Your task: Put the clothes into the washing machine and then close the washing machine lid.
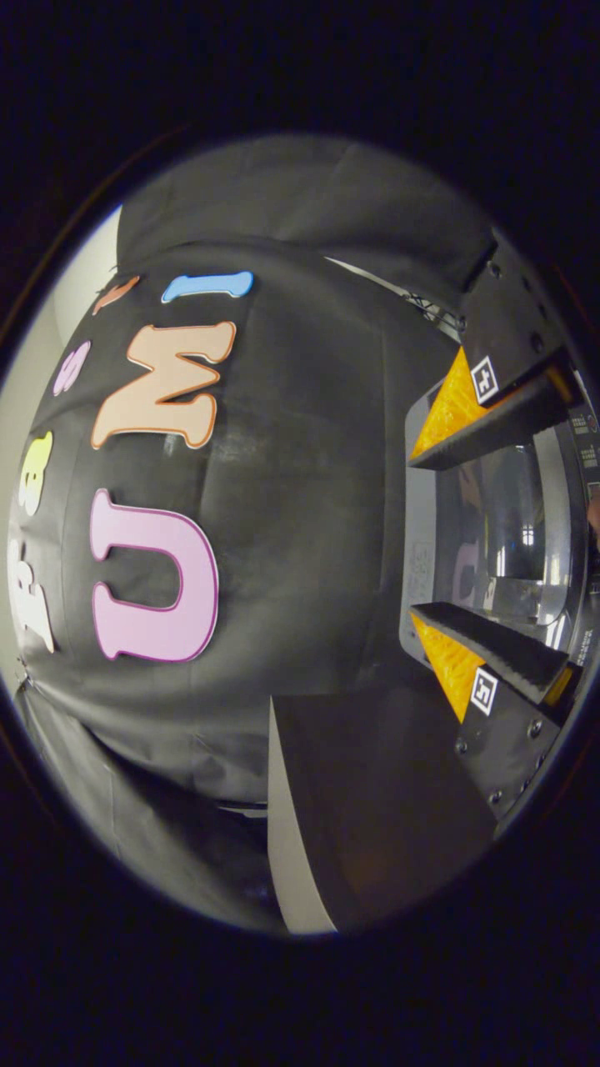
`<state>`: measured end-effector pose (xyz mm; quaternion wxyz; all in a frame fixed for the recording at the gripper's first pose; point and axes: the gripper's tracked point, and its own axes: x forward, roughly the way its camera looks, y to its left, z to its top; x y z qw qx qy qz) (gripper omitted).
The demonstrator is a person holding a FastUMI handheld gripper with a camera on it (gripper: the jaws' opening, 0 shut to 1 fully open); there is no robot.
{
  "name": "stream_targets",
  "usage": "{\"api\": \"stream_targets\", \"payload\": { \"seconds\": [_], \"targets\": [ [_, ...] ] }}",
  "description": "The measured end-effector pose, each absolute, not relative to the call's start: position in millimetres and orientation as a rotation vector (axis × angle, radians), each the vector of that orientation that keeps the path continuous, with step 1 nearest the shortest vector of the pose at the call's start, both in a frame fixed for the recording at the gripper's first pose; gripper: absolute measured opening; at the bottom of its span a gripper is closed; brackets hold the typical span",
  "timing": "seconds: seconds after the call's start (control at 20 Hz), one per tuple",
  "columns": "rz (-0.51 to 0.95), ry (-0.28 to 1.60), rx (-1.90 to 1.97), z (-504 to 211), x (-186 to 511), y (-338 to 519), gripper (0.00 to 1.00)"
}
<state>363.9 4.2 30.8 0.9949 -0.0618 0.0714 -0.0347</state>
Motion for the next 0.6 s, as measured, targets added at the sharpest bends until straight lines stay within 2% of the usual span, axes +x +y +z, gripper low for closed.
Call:
{"api": "stream_targets", "payload": {
  "seconds": [0.6],
  "targets": [
    [-0.118, 0.126, -0.099, 25, 297, -31, 0.99]
  ]
}}
